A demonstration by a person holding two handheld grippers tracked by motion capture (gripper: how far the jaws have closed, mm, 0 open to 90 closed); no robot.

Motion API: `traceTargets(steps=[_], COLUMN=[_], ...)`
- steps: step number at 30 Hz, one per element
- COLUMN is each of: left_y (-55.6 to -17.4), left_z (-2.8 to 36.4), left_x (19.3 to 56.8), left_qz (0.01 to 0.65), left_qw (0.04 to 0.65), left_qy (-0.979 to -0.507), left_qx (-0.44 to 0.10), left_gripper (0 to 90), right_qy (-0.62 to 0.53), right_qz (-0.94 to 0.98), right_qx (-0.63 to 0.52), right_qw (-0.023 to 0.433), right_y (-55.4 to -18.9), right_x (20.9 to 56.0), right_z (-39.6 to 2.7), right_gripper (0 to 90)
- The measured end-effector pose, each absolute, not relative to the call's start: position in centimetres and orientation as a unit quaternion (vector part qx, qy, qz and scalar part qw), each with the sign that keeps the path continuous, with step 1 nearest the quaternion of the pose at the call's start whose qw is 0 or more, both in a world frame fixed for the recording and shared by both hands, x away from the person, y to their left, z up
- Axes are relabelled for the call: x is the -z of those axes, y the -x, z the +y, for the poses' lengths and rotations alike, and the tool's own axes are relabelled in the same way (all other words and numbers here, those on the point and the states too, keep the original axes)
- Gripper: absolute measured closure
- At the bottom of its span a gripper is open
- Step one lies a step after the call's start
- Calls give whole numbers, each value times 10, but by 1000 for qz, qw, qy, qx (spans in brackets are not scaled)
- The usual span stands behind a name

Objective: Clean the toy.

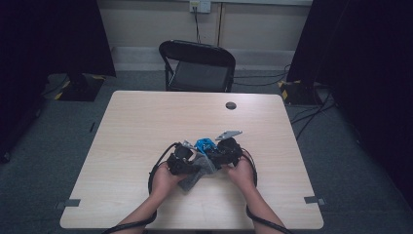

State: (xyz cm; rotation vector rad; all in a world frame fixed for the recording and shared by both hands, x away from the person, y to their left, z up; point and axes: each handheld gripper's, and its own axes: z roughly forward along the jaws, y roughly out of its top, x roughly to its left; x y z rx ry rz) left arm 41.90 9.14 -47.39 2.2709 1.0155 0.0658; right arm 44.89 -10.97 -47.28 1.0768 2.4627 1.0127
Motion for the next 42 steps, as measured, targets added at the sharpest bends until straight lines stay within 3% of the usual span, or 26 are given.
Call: traceTargets(steps=[42], left_y=[-458], left_z=[127], left_x=[468], left_qz=[441], left_qw=[301], left_qy=[-845], left_qx=[-35], left_gripper=[741], right_qy=[-371], right_qz=[848], right_qx=[-353], right_qw=[136], right_y=[-448], right_x=[473], right_z=[-110], right_gripper=[441])
